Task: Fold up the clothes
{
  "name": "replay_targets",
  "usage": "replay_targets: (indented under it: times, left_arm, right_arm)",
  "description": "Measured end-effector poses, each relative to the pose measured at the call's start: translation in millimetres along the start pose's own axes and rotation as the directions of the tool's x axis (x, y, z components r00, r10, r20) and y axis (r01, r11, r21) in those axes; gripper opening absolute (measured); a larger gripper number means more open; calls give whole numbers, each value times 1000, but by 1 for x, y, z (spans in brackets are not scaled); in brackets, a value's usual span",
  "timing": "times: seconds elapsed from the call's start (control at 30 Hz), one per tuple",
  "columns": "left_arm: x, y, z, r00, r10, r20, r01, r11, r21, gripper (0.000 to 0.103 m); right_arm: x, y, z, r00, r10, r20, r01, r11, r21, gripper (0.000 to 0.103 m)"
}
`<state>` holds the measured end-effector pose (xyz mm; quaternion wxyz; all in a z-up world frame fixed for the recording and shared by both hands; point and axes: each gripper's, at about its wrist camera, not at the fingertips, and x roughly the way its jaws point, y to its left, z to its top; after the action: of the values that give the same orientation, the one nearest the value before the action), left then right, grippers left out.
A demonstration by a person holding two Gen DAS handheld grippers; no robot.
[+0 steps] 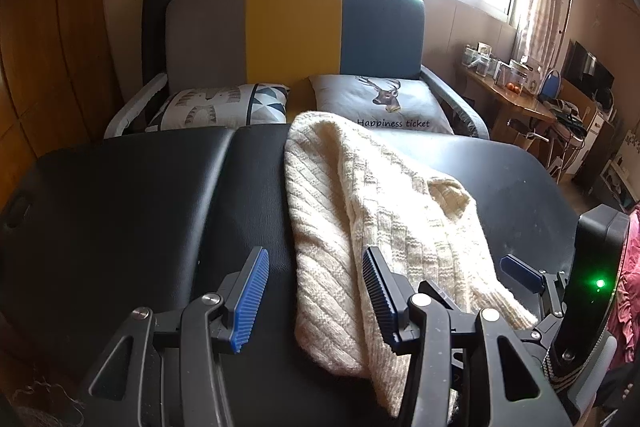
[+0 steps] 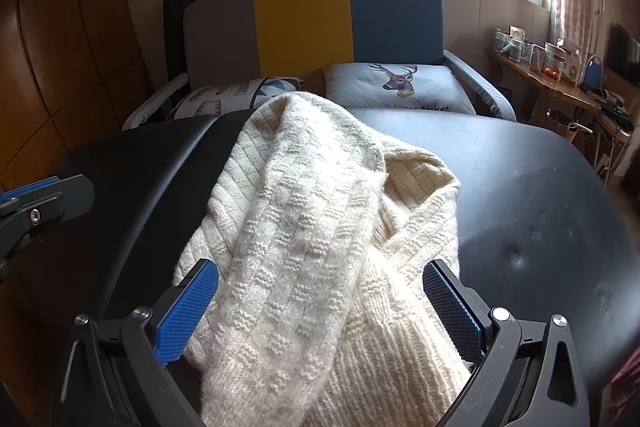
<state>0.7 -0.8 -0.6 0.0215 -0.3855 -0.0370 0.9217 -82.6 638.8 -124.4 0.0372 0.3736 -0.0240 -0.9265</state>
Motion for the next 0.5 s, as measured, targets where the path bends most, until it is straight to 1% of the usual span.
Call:
replay_targets:
  times: [0.1, 0.13, 0.17, 0.2, 0.23, 0.27, 0.3, 0.33, 0.37, 0.43, 0.47, 0.5]
  left_arm:
    - [5, 1, -6, 998, -55, -29, 56, 998, 11, 50]
    - [13, -2, -11, 994, -90, -57, 90, 996, 10, 50]
    - [19, 1, -14, 982, -160, -104, 160, 987, -12, 51]
    - [31, 9, -22, 946, -279, -166, 267, 960, -89, 51]
    - [37, 14, -23, 919, -338, -203, 315, 939, -138, 53]
    - [48, 21, -30, 881, -404, -246, 362, 911, -197, 53]
    - [58, 27, -38, 837, -467, -284, 404, 878, -256, 53]
    - [63, 32, -44, 813, -498, -302, 421, 861, -284, 53]
    - [69, 37, -53, 783, -538, -313, 445, 835, -323, 53]
    - [73, 48, -71, 737, -614, -284, 492, 775, -397, 53]
    - [74, 52, -78, 697, -674, -245, 548, 721, -425, 54]
    - [79, 56, -87, 639, -741, -208, 602, 650, -464, 57]
  right_arm:
    - [-1, 1, 1, 1000, 6, -4, -6, 1000, 3, 103]
    - [-1, 0, 0, 1000, 12, -7, -12, 1000, 7, 103]
    - [0, -1, -2, 1000, 19, -11, -19, 1000, 12, 103]
    - [1, -3, -3, 999, 35, -16, -35, 999, 25, 103]
    - [0, -7, -4, 998, 61, -19, -60, 997, 42, 103]
    - [1, -15, -6, 994, 106, -25, -104, 992, 74, 103]
    - [2, -24, -7, 988, 154, -30, -150, 983, 109, 103]
    - [3, -34, -9, 978, 206, -30, -199, 967, 158, 103]
    - [3, -44, -11, 965, 262, -21, -252, 944, 212, 103]
    - [2, -66, -15, 933, 360, 10, -345, 885, 313, 103]
    - [1, -76, -18, 917, 398, 32, -382, 852, 358, 103]
    - [1, -87, -21, 909, 415, 47, -397, 825, 402, 103]
